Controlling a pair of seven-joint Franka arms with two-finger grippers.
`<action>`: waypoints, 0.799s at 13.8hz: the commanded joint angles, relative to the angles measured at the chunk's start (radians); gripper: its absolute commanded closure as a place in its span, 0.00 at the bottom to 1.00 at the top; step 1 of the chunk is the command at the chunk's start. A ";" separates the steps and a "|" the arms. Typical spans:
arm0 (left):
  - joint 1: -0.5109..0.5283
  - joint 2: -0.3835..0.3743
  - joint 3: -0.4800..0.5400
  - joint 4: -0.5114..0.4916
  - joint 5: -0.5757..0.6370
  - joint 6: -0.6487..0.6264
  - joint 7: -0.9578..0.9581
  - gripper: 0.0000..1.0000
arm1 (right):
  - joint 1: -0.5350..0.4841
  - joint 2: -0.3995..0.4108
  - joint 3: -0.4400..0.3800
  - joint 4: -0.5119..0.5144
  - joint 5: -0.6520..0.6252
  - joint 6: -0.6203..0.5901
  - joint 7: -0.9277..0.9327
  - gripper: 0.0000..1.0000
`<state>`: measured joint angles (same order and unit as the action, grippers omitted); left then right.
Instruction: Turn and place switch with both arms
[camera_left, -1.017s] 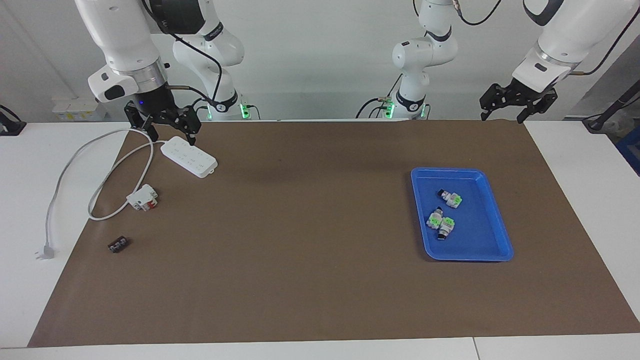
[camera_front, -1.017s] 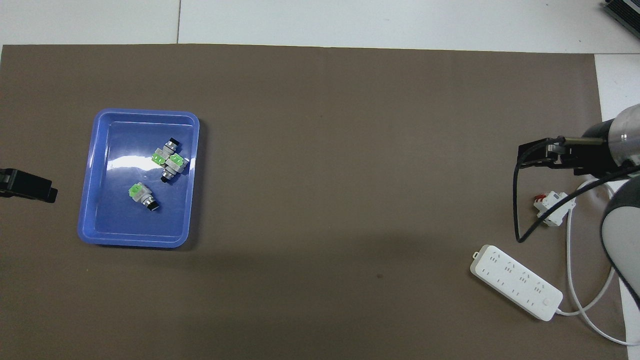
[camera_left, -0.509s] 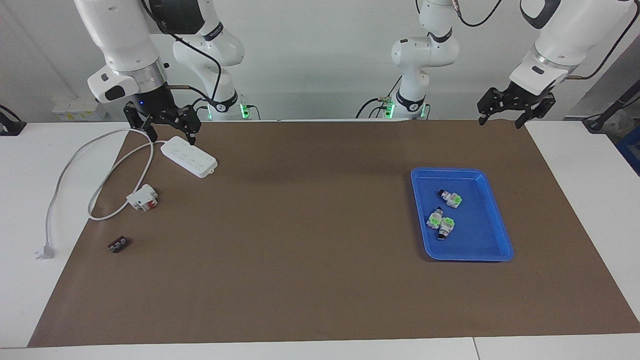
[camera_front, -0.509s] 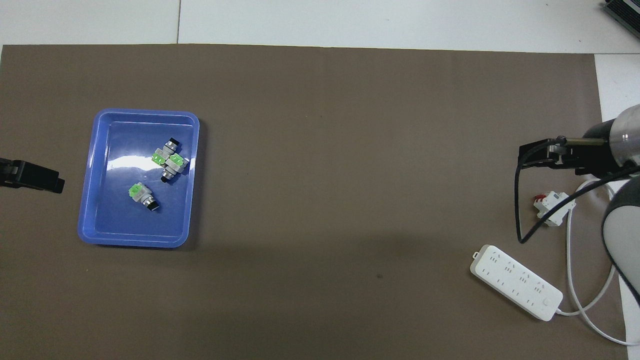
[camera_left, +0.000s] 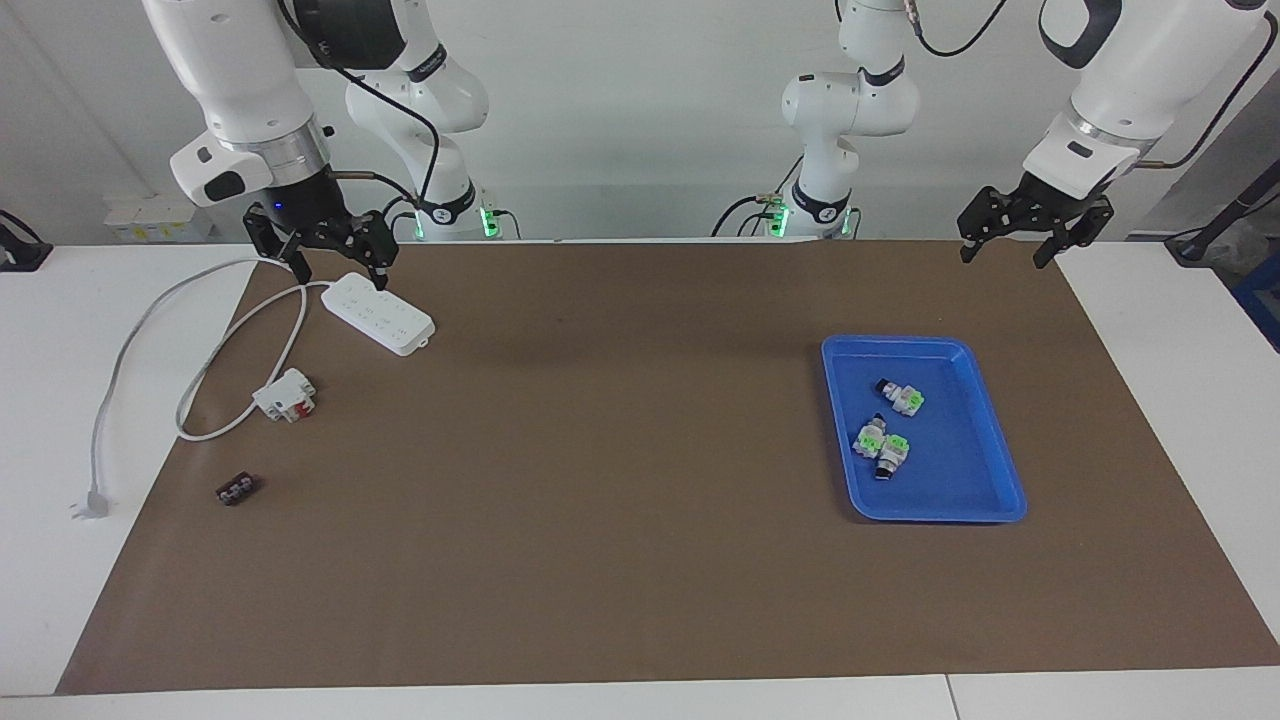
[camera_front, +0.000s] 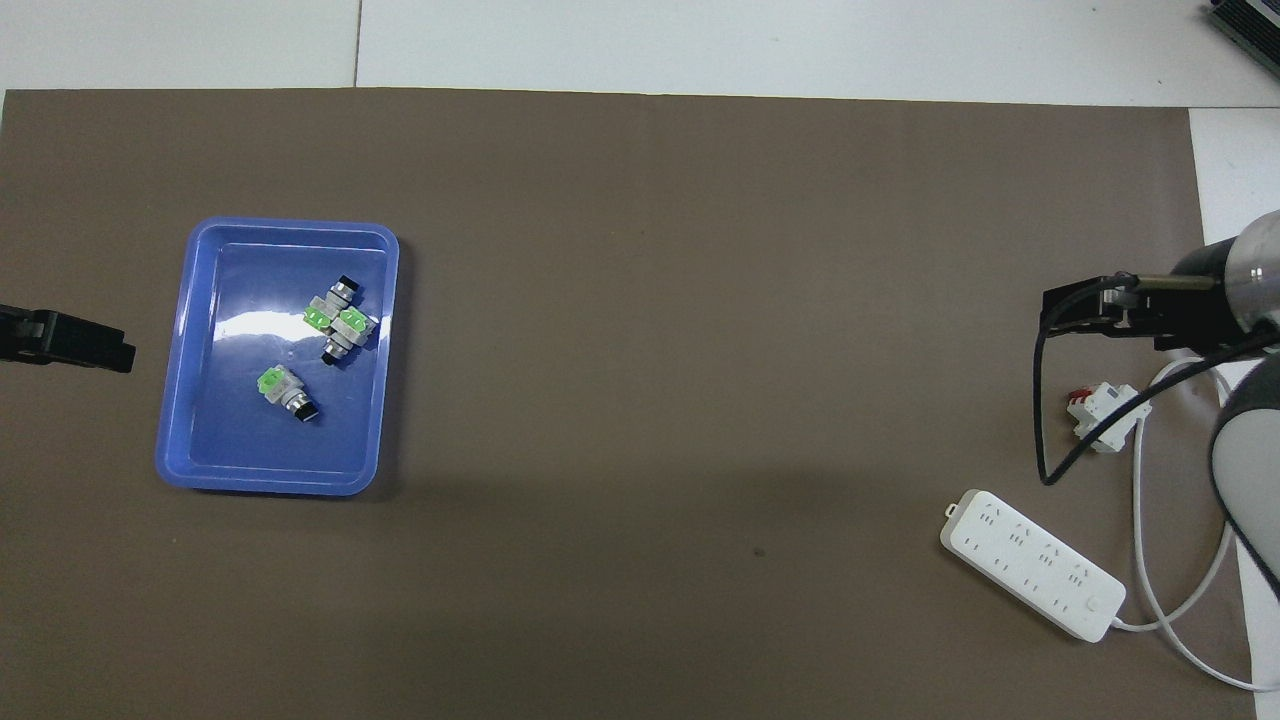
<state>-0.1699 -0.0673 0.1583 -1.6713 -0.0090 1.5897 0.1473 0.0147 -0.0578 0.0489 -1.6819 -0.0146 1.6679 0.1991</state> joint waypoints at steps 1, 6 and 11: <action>-0.010 -0.060 0.012 -0.110 0.021 0.107 -0.018 0.00 | -0.013 -0.005 0.005 -0.006 0.021 0.000 -0.027 0.00; -0.010 -0.055 0.014 -0.093 0.024 0.104 -0.017 0.00 | -0.013 -0.005 0.005 -0.006 0.021 0.000 -0.027 0.00; -0.005 -0.057 0.014 -0.093 0.027 0.056 -0.020 0.01 | -0.013 -0.005 0.005 -0.006 0.021 0.000 -0.027 0.00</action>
<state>-0.1686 -0.0979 0.1664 -1.7377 -0.0059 1.6596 0.1440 0.0147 -0.0578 0.0489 -1.6819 -0.0146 1.6679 0.1991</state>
